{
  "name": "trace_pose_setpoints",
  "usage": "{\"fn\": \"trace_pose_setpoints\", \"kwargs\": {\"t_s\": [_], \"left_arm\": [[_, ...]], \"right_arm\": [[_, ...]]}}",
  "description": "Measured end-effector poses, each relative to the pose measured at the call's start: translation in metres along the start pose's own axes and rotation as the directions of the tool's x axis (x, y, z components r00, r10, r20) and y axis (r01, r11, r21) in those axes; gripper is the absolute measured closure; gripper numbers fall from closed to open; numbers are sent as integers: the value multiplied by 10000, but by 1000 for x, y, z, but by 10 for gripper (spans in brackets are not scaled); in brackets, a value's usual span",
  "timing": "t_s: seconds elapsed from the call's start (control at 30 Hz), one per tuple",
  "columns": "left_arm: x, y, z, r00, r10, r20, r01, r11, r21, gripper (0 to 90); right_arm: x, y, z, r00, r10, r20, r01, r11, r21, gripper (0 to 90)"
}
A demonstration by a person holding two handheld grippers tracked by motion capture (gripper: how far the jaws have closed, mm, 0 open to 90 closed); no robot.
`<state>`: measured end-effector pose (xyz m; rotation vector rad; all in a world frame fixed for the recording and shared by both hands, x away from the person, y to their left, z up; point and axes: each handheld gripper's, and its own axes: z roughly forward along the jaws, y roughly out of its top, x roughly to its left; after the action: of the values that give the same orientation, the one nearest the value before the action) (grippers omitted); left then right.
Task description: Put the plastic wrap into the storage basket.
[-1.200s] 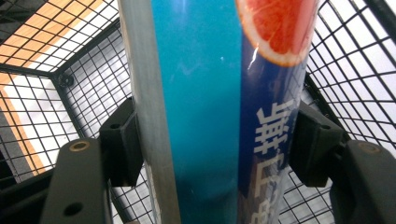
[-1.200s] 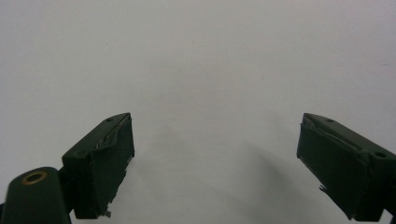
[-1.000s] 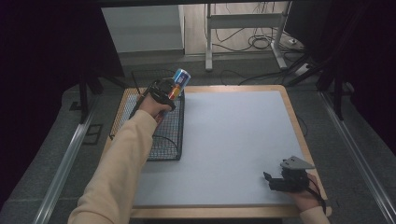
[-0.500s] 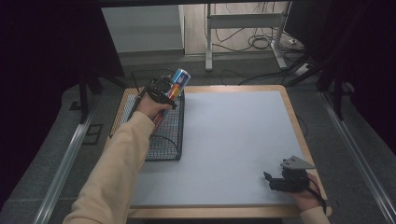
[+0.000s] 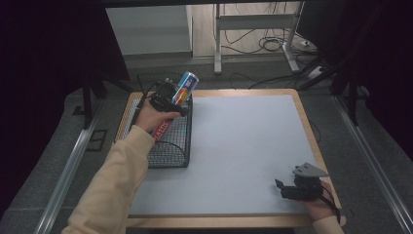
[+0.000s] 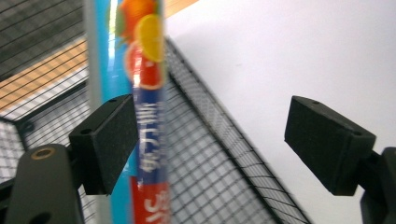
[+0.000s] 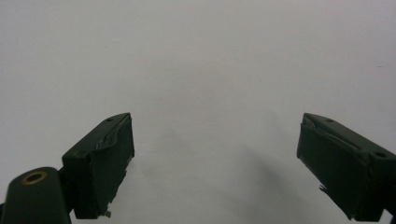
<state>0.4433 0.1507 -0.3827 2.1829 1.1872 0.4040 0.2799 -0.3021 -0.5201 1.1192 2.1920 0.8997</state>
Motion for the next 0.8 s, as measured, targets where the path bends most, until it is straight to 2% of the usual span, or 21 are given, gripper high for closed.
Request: {"fn": "trace_pose_setpoints", "kwargs": {"t_s": [0.2, 0.4, 0.47, 0.67, 0.8], "left_arm": [[-26, -8, -15, 9973, 461, 580, -420, 9967, -687, 182], [-61, -16, -23, 9873, 1100, 1143, -989, 9902, -984, 183], [-72, -20, -22, 9828, 1282, 1331, -1149, 9880, -1030, 184], [-99, -36, -13, 9722, 1858, 1425, -1753, 9810, -832, 185], [-110, -51, -6, 9641, 1815, 1937, -1673, 9820, -875, 185]], "right_arm": [[0, 0, -1, 10000, 22, 60, -22, 10000, -23, 113], [1, 1, -1, 10000, 9, 61, -9, 10000, -18, 113], [2, 1, -1, 10000, 6, 62, -6, 10000, -19, 113], [2, 0, -1, 10000, 9, 59, -9, 10000, -38, 112], [1, 0, -1, 10000, 12, 56, -12, 10000, -42, 112]]}}
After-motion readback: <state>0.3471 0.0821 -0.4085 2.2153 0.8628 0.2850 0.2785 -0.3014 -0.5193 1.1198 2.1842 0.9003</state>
